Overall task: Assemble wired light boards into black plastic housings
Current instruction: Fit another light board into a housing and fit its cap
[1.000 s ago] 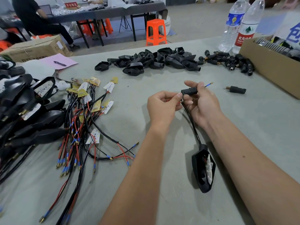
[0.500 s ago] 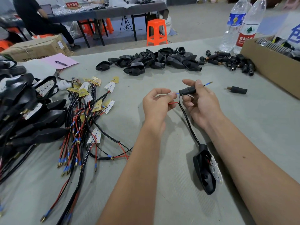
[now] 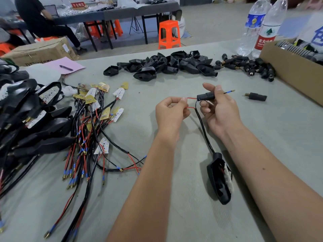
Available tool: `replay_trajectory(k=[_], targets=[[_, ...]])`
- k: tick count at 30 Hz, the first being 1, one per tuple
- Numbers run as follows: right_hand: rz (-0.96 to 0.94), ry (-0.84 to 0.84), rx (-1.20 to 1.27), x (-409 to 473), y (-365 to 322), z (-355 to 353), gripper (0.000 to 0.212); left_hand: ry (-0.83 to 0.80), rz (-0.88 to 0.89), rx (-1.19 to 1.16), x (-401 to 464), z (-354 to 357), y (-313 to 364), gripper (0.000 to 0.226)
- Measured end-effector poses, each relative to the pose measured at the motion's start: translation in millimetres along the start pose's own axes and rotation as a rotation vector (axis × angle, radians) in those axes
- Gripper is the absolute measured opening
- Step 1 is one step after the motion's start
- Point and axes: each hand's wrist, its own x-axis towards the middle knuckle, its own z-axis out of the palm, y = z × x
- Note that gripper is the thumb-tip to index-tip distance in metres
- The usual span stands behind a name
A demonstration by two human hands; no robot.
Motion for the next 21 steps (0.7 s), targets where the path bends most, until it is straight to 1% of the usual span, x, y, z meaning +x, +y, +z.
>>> replay_trajectory(k=[7,10,14,19,21], targets=[[-0.029,-0.048,-0.07,-3.7,0.2,-0.6,0.027,-0.024,0.156,0.299,-2.0,-1.4,-3.5,0.016],[-0.038,-0.006,-0.048,-3.9,-0.7,0.2,0.024,-0.05,0.169,0.291,-2.3,-1.9,-3.0,0.013],[-0.032,0.057,0.003,-2.0,-1.4,0.8,0.029,-0.087,0.163,0.278,0.0,-3.4,-2.2,0.01],[-0.023,0.031,-0.018,-0.1,-0.7,0.1,0.034,-0.039,0.207,0.323,0.8,-2.3,-4.4,0.007],[-0.023,0.025,-0.033,0.5,-0.7,-0.1,0.035,-0.066,0.254,0.355,-1.4,1.8,-4.1,0.009]])
